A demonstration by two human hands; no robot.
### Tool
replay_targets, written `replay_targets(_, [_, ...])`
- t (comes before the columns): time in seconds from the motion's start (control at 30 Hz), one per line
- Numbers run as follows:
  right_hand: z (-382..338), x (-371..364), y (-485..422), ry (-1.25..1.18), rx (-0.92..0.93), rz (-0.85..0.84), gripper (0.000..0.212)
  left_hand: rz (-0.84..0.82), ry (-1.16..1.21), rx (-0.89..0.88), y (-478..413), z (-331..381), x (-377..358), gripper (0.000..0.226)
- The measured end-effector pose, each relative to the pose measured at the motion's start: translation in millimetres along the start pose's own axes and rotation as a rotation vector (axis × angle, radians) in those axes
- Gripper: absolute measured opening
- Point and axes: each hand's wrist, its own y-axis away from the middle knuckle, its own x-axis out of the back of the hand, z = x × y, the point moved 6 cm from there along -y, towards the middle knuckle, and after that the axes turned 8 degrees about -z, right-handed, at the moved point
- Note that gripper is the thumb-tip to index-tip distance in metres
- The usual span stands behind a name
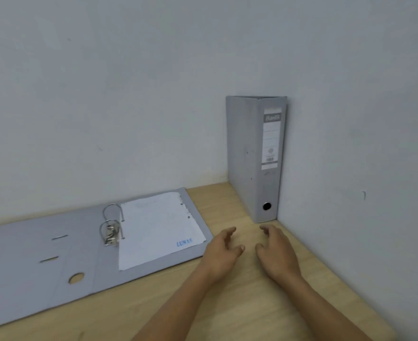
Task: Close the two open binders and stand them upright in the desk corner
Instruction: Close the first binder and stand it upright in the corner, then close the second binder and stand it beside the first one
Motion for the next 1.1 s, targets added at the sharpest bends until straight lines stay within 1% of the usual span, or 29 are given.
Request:
replay_targets(0.1, [-20,-16,29,0.008,0.02,-0.072,0.049,-0.034,-0.025,-0.023,54,-3,13,0.058])
replay_targets(0.2, [-51,-37,59,-0.059,0.072,-0.177,0.046,-0.033,-0.059,-0.053,106,-13,31,0.051])
replay_targets(0.37, [-114,-73,101,-0.146,0.201,-0.274,0.045,0.036,-0.098,-0.066,175,-33,76,0.046])
replay_targets(0.47, [-155,-102,124,-0.163,0.273,-0.339,0.045,0.144,-0.109,-0.045,221,-53,120,0.043])
replay_targets(0.53, [-182,-127,140,-0.168,0.315,-0.382,0.044,0.249,-0.13,-0.034,257,-70,156,0.042])
replay_targets(0.67, [-223,-175,167,-0.191,0.375,-0.463,0.044,0.433,-0.24,-0.026,314,-97,218,0.044])
replay_targets(0.73, [-243,-202,179,-0.189,0.408,-0.511,0.046,0.488,-0.307,0.005,335,-112,247,0.044])
replay_targets(0.8, [-263,-227,188,-0.174,0.431,-0.545,0.046,0.484,-0.391,0.037,346,-124,267,0.045])
replay_targets(0.9, [-286,-254,191,-0.121,0.448,-0.547,0.047,0.445,-0.455,0.073,346,-133,279,0.05])
replay_targets(0.97, [-299,-271,193,-0.03,0.453,-0.578,0.052,0.443,-0.513,0.122,340,-139,289,0.056])
replay_targets(1.03, [-307,-288,193,0.203,0.453,-0.614,0.06,0.403,-0.622,0.241,334,-150,300,0.064])
replay_targets(1.1, [-310,-295,191,0.411,0.437,-0.608,0.062,0.34,-0.75,0.367,330,-158,308,0.069])
